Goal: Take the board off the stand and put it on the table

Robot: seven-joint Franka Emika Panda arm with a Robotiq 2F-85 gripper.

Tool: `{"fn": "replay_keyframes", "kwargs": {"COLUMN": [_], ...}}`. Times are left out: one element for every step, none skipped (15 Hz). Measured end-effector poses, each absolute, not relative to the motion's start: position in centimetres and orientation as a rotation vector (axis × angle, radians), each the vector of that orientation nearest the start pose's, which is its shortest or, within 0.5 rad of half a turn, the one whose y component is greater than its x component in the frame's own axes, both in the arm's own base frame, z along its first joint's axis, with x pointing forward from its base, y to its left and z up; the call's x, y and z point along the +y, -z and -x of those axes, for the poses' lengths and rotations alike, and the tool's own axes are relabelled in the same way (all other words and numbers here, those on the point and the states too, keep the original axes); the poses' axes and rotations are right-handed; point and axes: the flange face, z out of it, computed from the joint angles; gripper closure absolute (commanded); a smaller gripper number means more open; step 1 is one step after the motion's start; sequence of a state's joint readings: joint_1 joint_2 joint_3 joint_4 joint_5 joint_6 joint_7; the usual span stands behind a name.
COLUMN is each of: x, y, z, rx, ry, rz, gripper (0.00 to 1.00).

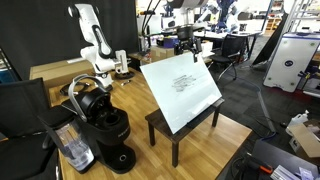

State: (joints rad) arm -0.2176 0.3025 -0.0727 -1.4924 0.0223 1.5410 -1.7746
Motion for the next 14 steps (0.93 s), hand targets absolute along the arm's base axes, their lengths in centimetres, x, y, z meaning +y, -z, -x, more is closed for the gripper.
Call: {"fn": "replay_keyframes", "kwargs": {"x": [-17.2,-17.1,-17.1,-17.0,-17.0,-16.8,-16.7,-16.5,-16.3,-16.1,-16.0,-16.0,-16.0,-16.1], "y": [-48.0,-48.1,-48.2,-48.4,-48.4,-48.5,-48.5,-48.5,-48.3,-48.0,-47.7,-47.1,-46.5,-45.9], "z": [-60.0,-60.0,-60.0,-60.0,-60.1,-60.2,-60.3,-60.5,-60.7,-61.0,-61.2,-61.5,-61.8,-62.0], "rx": [-1.974,-1.979,-1.983,-1.988,-1.993,-2.000,-2.009,-2.017,-2.023,-2.027,-2.029,-2.029,-2.028,-2.027], "ry": [-0.188,-0.185,-0.183,-0.180,-0.177,-0.172,-0.166,-0.162,-0.159,-0.158,-0.160,-0.163,-0.166,-0.170], "rz": [2.151,2.150,2.149,2.149,2.149,2.150,2.151,2.151,2.149,2.146,2.143,2.139,2.136,2.133], "gripper": [0.00,0.00,0.00,0.00,0.00,0.00,0.00,0.00,0.00,0.00,0.00,0.00,0.00,0.00]}}
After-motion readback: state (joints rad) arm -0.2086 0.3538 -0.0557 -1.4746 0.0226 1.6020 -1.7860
